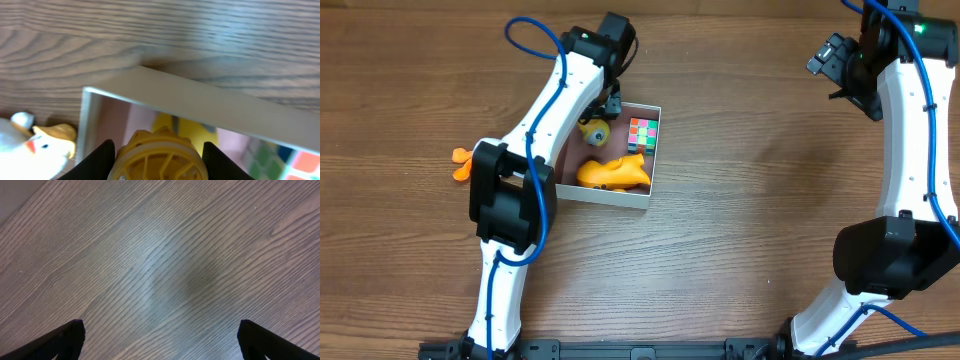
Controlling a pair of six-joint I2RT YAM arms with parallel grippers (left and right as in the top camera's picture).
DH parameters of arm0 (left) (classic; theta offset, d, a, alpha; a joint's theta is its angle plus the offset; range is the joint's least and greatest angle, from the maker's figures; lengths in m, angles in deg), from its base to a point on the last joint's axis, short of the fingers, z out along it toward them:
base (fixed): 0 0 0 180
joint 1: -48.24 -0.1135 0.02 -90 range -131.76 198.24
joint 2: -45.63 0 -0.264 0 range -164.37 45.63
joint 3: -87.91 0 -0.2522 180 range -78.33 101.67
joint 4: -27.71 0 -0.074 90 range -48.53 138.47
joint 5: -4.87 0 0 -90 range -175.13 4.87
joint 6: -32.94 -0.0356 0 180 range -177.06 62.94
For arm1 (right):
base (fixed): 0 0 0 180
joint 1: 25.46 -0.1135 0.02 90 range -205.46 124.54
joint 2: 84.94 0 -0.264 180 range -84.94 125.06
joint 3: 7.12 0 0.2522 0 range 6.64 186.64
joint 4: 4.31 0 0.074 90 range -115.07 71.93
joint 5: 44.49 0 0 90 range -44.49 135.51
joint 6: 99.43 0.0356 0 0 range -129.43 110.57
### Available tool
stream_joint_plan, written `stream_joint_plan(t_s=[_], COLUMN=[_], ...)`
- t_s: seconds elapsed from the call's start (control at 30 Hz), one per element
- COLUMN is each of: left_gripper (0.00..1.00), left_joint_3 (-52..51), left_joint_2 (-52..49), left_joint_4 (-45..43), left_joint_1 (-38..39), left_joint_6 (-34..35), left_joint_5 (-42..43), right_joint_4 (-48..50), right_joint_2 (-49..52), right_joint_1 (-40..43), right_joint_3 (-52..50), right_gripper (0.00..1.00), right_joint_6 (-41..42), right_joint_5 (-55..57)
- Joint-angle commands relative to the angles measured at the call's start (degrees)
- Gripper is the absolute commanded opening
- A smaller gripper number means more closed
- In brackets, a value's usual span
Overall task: Pack container
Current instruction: 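Lower the yellow toy into the box beside the ball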
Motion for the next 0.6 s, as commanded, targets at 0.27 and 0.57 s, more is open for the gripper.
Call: stream_joint_plan(t_s=[0.27,0.57], left_gripper=[0.04,0.09], left_joint_3=[1.42,-3.13], left_joint_2=[-0.98,-1.01], left_joint_4=[2.47,1.70], left_joint_1=[-2.16,-2.16], left_joint_6=[2.84,2.86], left_joint_5=[-5.60,-5.77], right_joint_4=[0.28,0.26], right_joint_2=[-0.85,-0.85], right_joint_1=[-0.13,-0.13], right_joint_3=[0.11,0.11], right_gripper=[1.00,1.00], right_joint_6=[0.26,0.26], right_joint_5=[0.17,0.17])
